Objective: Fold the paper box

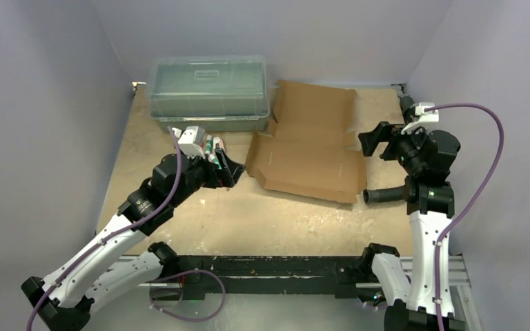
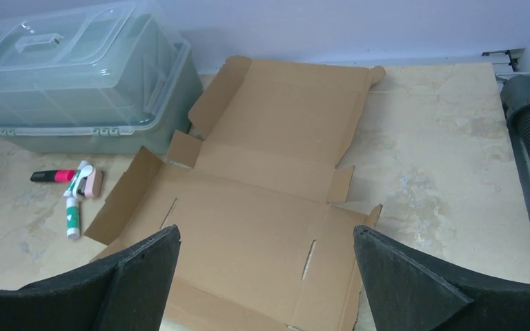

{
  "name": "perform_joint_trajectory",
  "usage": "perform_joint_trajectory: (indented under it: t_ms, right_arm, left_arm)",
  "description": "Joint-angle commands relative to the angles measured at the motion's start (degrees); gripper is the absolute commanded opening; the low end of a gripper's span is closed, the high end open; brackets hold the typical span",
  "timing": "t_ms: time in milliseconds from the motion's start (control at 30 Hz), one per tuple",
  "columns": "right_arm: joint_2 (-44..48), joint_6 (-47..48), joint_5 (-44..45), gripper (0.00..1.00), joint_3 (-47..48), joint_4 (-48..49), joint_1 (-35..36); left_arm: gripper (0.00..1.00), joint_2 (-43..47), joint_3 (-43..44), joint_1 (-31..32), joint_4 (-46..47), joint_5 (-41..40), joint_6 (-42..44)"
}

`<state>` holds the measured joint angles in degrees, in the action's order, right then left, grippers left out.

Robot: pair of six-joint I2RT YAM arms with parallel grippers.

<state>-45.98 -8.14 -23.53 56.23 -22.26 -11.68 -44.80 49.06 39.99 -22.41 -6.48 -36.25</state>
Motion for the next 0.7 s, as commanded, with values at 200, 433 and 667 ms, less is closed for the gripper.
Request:
perform_joint_trajectory:
  t_ms: [200, 433, 667]
  right_arm:
    - [1.44, 7.02, -7.88, 0.99, -0.53, 0.77, -0.26]
    - [1.76, 31.58, -30.99, 0.99, -6.41, -4.01, -0.19]
    - [-0.15, 36.06, -35.86, 0.99, -12.26, -1.24, -0.25]
  left_arm:
    - [1.0, 6.72, -14.17, 0.0, 21.18, 0.28, -9.92]
    - [1.0, -0.94, -11.27, -0.03, 18.51, 0.76, -4.84]
    - [0.93, -11.51, -9.18, -0.12, 21.29, -0.71, 1.06]
